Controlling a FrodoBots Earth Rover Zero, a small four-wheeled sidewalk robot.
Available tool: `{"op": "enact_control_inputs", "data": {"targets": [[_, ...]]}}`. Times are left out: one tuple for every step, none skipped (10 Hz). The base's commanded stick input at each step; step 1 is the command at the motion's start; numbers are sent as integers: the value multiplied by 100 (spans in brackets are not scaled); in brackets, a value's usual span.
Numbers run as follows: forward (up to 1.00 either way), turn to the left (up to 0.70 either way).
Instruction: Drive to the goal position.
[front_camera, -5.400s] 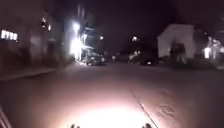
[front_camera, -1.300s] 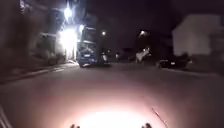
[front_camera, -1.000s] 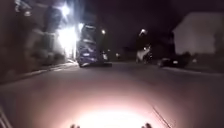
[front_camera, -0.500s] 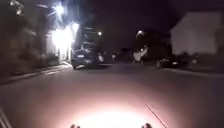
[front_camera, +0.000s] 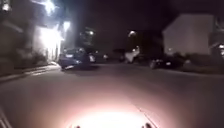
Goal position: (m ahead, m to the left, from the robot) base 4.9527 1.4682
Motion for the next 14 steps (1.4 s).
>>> {"op": "enact_control_inputs", "data": {"targets": [[100, -35], [100, -2], [100, 0], [100, 0], [100, 0], [100, 0], [100, 0], [100, 0], [100, 0], [100, 0], [100, 0], [100, 0], [100, 0], [100, 0]]}}
